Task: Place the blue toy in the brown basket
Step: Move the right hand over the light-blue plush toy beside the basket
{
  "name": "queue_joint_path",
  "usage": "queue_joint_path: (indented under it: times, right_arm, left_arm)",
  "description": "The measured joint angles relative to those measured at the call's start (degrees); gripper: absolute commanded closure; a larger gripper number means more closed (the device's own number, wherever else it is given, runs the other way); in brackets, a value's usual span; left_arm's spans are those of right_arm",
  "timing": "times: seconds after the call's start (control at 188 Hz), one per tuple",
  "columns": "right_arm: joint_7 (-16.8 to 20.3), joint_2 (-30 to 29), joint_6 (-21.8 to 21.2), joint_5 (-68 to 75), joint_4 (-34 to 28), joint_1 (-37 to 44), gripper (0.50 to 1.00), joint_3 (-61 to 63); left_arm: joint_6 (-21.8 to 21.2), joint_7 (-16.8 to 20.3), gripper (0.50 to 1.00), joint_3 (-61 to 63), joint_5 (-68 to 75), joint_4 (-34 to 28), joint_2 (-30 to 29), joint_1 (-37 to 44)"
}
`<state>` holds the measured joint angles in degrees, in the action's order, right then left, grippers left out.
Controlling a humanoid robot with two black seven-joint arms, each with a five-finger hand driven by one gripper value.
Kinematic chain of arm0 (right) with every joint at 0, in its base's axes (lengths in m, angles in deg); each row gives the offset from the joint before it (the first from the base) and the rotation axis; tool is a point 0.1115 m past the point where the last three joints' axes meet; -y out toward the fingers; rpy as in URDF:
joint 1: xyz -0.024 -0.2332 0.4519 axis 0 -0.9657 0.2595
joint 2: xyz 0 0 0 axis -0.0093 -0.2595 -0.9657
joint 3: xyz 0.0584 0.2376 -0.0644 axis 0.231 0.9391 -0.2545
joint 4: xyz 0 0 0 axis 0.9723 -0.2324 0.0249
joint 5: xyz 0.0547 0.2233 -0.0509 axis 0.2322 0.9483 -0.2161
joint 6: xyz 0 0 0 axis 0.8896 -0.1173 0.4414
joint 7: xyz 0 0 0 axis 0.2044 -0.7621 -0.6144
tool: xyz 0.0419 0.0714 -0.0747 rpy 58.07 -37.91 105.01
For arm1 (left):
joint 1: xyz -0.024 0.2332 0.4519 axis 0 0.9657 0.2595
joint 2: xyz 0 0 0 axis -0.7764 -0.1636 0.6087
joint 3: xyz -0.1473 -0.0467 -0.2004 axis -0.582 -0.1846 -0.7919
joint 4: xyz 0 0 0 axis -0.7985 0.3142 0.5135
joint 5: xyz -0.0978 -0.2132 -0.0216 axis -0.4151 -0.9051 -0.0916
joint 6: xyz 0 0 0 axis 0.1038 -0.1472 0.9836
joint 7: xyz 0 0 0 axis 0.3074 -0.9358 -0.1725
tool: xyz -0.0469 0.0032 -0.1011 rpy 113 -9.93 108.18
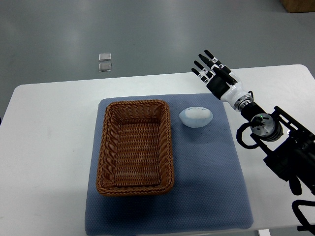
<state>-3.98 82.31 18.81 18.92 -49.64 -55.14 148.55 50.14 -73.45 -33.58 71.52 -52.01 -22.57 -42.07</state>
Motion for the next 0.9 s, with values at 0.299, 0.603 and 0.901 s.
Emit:
queue_joint_path:
  times: [0.299,0.603,0.901]
  right_arm:
    - [0.4,0.3,-0.2,-0.4,-0.1,0.4,0.589,-0.3]
    - [5.4,7.0,-1.1,-19.4,-0.4,8.1,0.591,-9.6]
    - [11.4,19.3,-13.9,-46.0,-7.8,28.9,0.589,-33.6]
  left_arm:
    - [0.4,0.0,0.5,-0.5,0.0,-0.1,0.0,0.0]
    - [0.4,0.0,0.5,-0.7,-0.1,-0.2,0.0,0.0]
    - [0.4,0.0,0.5,-0.7,-0.1,-0.1,0.0,0.0]
